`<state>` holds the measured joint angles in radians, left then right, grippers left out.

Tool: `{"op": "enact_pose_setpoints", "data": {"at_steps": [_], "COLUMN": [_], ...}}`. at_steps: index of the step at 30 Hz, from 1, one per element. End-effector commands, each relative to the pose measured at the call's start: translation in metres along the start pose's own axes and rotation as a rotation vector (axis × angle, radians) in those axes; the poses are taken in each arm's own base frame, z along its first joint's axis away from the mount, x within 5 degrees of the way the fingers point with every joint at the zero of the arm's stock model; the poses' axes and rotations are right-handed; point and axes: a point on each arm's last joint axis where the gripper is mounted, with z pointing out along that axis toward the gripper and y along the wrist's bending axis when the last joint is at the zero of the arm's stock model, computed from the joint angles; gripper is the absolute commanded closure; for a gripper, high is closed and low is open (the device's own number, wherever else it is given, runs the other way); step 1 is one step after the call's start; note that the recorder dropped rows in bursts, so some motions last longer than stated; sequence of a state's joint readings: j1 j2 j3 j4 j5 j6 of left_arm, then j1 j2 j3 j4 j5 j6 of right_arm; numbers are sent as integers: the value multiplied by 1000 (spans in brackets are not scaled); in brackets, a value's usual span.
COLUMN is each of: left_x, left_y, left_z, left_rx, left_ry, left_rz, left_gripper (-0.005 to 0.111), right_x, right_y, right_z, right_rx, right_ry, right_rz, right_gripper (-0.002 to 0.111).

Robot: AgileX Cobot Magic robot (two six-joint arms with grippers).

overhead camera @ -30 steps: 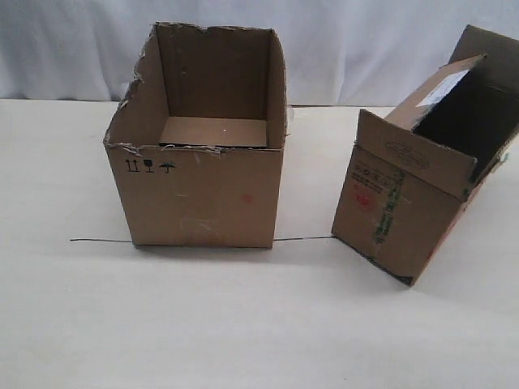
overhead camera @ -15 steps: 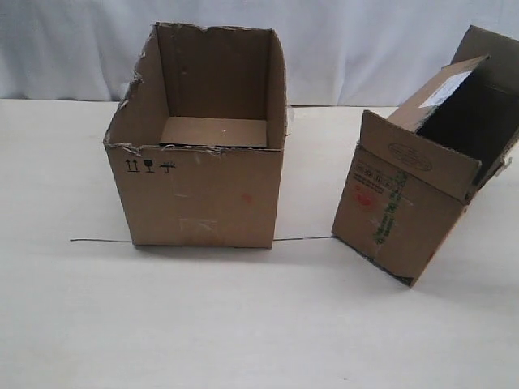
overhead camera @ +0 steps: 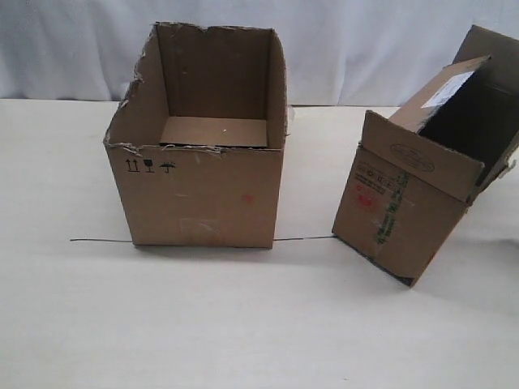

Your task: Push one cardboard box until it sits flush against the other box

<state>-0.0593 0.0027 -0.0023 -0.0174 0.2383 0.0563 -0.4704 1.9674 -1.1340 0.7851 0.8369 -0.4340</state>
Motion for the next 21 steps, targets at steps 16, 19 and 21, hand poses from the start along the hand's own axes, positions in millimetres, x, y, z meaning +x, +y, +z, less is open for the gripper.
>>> {"op": "enact_pose_setpoints", "data": {"at_steps": [16, 19, 21], "left_x": [0, 0, 0], "left_y": [0, 0, 0], "left_z": [0, 0, 0], "left_rx": [4, 4, 4], "left_ry": [-10, -5, -7], "left_rz": [-1, -1, -1], "left_gripper": [107, 107, 107], "right_x": [-6, -3, -1], "right_y": [84, 89, 92], "right_z": [126, 135, 136], "right_rx": [-119, -134, -135], "right_ry": [23, 40, 44], "right_rz": [-54, -42, -28], "right_gripper": [103, 103, 103]}}
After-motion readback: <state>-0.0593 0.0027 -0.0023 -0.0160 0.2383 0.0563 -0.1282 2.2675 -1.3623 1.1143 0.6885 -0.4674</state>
